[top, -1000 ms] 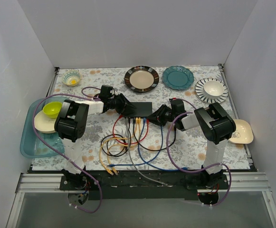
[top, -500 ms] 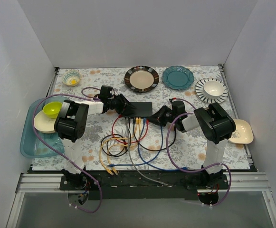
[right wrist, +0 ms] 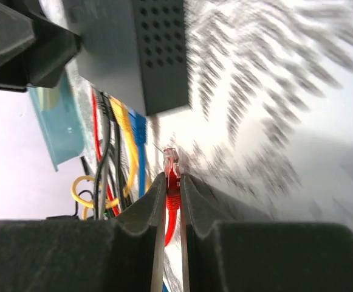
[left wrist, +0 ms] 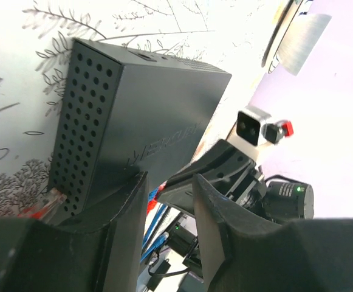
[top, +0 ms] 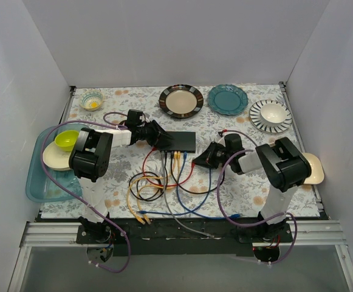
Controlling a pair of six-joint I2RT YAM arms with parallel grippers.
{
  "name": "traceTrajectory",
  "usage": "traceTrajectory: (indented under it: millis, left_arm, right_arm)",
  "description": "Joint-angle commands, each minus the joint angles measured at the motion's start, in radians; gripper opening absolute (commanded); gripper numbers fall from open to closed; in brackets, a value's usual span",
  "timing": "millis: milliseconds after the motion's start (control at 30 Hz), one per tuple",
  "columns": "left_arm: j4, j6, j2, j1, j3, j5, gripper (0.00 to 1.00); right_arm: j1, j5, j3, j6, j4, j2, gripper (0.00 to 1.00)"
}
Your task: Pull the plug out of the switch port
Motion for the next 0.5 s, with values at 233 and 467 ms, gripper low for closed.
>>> traceTrajectory:
  millis: [233,467]
  left_arm:
    - [-0.050,0.022,-0.026,0.036,-0.039,-0.037,0.36]
    - [-0.049,0.012,-0.021,0.036,-0.036,-0.030,0.36]
  right_arm:
    - [-0.153,0.401,0.032,-0.310,-0.609,-0.356,0.01]
    - [-0.071,0.415,0.150,-0.343,-0.585,-0.395,0.56]
